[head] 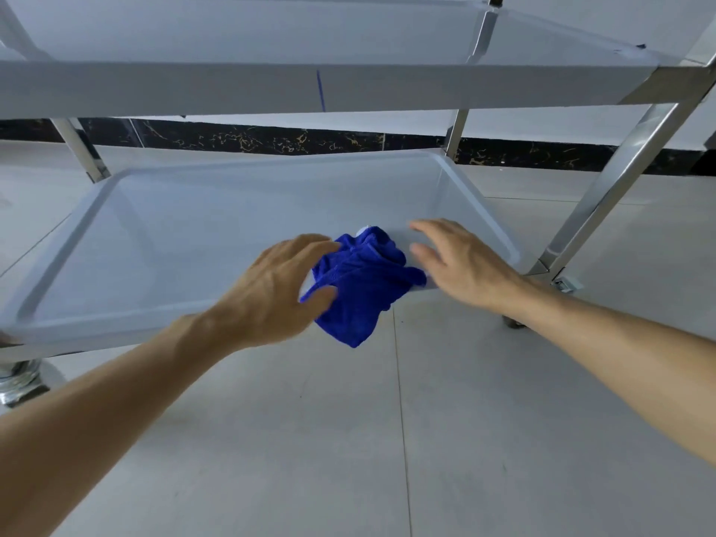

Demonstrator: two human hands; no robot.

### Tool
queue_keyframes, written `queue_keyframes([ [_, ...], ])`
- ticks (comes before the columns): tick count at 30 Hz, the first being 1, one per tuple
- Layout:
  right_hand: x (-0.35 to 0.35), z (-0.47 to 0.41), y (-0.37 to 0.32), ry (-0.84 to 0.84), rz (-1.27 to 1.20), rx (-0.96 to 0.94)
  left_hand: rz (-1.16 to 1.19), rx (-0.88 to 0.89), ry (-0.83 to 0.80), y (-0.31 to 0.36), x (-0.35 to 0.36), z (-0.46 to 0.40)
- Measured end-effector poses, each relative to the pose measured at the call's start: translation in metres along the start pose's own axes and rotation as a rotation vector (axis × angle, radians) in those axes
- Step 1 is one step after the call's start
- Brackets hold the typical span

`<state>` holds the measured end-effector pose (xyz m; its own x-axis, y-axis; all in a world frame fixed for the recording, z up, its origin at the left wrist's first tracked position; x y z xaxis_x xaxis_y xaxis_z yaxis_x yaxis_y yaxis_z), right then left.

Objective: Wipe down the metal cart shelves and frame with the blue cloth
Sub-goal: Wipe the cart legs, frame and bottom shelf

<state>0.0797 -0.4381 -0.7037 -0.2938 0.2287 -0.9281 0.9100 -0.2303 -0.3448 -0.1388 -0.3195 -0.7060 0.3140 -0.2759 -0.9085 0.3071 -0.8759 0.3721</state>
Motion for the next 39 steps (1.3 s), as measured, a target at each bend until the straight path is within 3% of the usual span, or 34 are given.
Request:
queue_keyframes([
  [2, 0.007, 0.008, 0.019, -0.075, 0.021, 0.096, -0.098, 0.096, -0.01, 0.027, 0.014, -0.015],
  [4, 0.019, 0.012, 0.021, -0.11, 0.082, 0.041, -0.203, 0.146, -0.048, 0.048, 0.034, -0.033],
  [7, 0.031, 0.016, 0.023, -0.09, 0.147, -0.002, -0.359, 0.093, -0.156, 0.055, 0.061, -0.048],
  [9, 0.032, 0.017, 0.026, -0.084, 0.123, 0.029, -0.42, 0.082, -0.132, 0.047, 0.065, -0.047],
  [18, 0.029, 0.019, 0.027, -0.041, 0.134, 0.021, -0.363, 0.159, -0.08, -0.034, 0.014, 0.023],
  [22, 0.029, 0.021, 0.021, 0.025, 0.148, -0.008, -0.332, -0.005, -0.042, -0.097, -0.022, 0.085],
  [26, 0.028, 0.004, -0.001, 0.045, 0.241, 0.068, -0.338, -0.218, -0.198, -0.138, -0.036, 0.118],
  [30, 0.052, -0.03, -0.068, -0.045, 0.19, -0.106, -0.409, -0.141, -0.237, -0.122, -0.024, 0.098],
  [33, 0.081, -0.046, -0.099, -0.13, 0.177, -0.13, -0.423, -0.054, -0.205, -0.086, -0.009, 0.067],
  [39, 0.086, -0.03, -0.089, 0.011, 0.113, -0.178, -0.378, 0.031, -0.059, -0.036, 0.014, 0.036],
])
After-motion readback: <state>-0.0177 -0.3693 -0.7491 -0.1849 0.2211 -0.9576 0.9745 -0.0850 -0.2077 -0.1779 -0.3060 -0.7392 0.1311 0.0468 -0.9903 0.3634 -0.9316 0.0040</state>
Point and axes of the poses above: each hand's wrist, its own z-axis away from the middle knuckle, its own x-axis out of the palm, y = z × x, the point moved 4 cm from there along -z, towards the middle knuckle, and after that the axes turned 3 degrees about -y, right-handed, at the moved point
